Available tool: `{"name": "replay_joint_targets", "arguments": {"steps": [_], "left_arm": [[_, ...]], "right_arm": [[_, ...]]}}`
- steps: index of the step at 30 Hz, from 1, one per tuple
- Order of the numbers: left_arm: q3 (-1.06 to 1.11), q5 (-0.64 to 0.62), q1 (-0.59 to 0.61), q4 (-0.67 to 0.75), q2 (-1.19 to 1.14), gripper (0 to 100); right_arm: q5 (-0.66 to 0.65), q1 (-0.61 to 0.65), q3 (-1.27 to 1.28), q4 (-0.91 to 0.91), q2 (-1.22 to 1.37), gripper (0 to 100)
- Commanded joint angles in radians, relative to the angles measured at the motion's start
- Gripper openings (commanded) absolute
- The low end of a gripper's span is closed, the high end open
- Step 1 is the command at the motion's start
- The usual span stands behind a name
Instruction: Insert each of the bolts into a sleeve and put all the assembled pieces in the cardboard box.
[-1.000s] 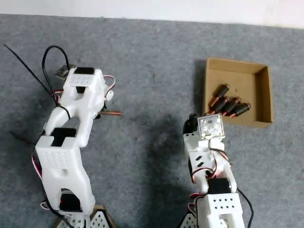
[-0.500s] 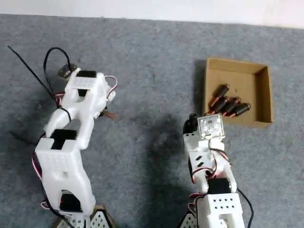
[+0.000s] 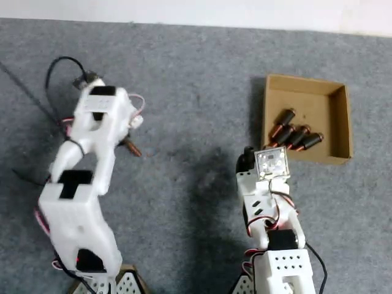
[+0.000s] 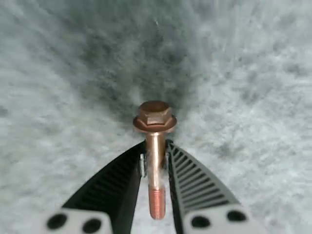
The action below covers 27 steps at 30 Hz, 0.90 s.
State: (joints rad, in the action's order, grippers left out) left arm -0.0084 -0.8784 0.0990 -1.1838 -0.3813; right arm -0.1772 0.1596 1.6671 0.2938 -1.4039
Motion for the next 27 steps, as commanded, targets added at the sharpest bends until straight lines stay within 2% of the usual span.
{"name": "replay_joint_targets", "arguments": {"steps": [1, 8, 13, 18, 25, 27], "left_arm": [[-0.045, 0.086, 0.019, -0.118, 0.285, 0], [-0.042, 0.14, 0.022, -0.311, 0.576, 0], [0.091, 0.183, 0.022, -0.373, 0.774, 0], [0.349, 0.221, 0.024, -0.319, 1.047, 0], [0.742, 0.224, 0.019, -0.12, 1.484, 0], [0.846, 0.27, 0.016, -0.066, 1.6, 0]], "right_arm": [[-0.008, -0.004, -0.002, -0.025, -0.018, 0.9], [-0.008, -0.004, -0.002, -0.025, -0.018, 0.9], [-0.008, -0.004, -0.002, -0.025, -0.018, 0.9], [-0.008, -0.004, -0.002, -0.025, -0.019, 0.9], [-0.008, -0.004, -0.002, -0.025, -0.019, 0.9], [-0.008, -0.004, -0.002, -0.025, -0.019, 0.9]]}}
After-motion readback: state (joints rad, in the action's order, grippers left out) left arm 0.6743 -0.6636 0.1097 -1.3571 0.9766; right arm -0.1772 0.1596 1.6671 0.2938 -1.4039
